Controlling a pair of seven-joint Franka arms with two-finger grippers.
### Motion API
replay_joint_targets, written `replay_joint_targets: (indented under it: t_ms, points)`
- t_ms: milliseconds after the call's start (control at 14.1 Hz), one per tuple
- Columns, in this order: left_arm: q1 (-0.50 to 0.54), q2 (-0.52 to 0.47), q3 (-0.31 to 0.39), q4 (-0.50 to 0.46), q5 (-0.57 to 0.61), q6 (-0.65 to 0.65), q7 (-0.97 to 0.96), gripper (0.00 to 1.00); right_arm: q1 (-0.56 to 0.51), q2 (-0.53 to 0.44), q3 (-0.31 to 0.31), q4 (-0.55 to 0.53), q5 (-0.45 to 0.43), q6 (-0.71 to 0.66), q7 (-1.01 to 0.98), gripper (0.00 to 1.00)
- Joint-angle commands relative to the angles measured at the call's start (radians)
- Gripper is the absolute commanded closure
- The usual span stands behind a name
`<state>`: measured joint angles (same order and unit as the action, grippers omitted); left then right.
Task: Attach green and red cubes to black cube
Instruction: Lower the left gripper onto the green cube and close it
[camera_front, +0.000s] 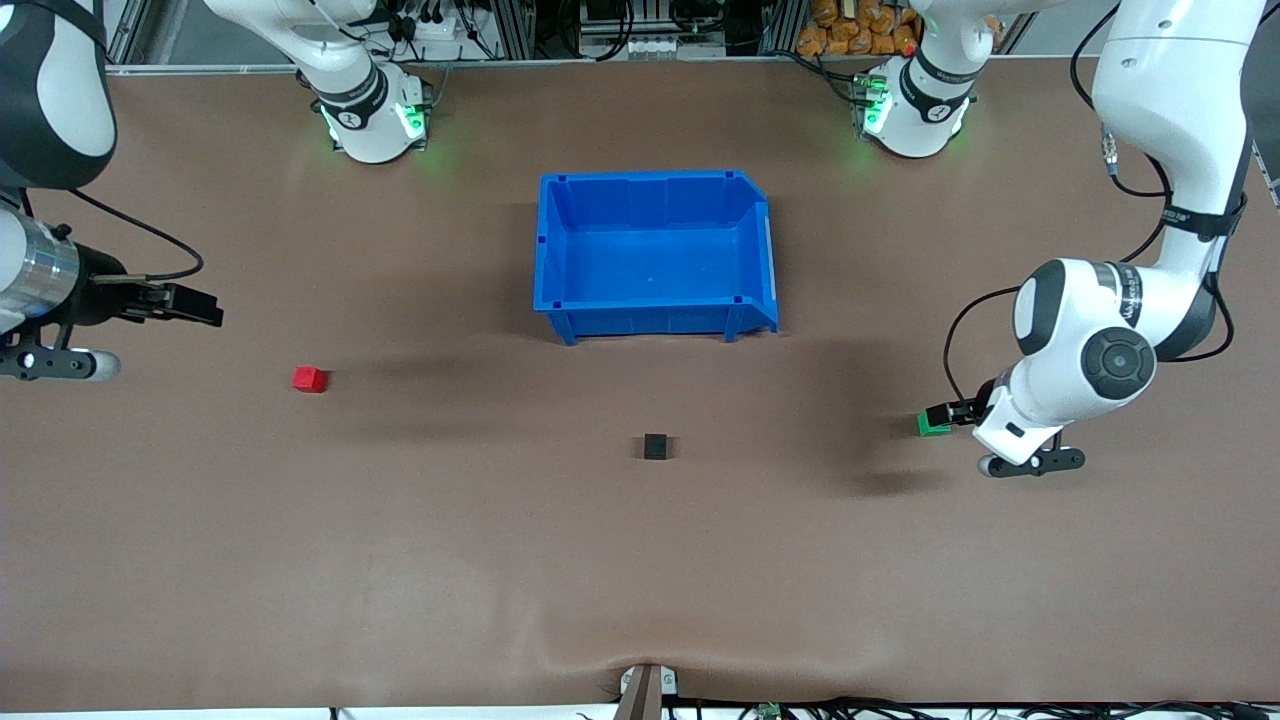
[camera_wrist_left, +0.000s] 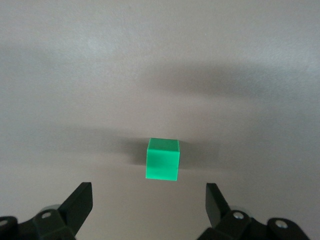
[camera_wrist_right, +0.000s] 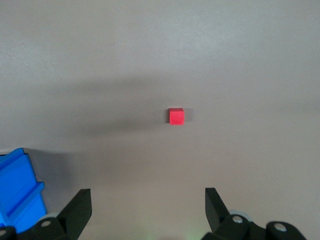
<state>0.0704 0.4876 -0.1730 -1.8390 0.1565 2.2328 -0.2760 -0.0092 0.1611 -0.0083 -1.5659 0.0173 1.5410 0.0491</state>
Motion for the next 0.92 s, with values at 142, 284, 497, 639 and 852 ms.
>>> replay_joint_targets:
  t_ms: [142,284,497,639,852]
  points:
    - [0.006,0.061,-0.003,0.006,0.021,0.062,0.000,0.05,-0.020,0.017,0.008,-0.003,0.004,0.014,0.006,0.00]
    - [0.008,0.083,-0.002,0.006,0.020,0.088,0.001,0.05,-0.020,0.017,0.007,-0.013,0.004,0.022,0.005,0.00]
    - [0.019,0.100,-0.002,0.006,0.020,0.117,0.000,0.12,-0.029,0.025,0.007,-0.025,0.004,0.040,0.006,0.00]
    - [0.019,0.118,-0.002,0.006,0.020,0.136,0.001,0.21,-0.029,0.032,0.007,-0.028,0.004,0.042,0.006,0.00]
    - [0.022,0.129,-0.002,0.001,0.020,0.157,-0.002,0.25,-0.031,0.038,0.007,-0.028,0.004,0.048,0.006,0.00]
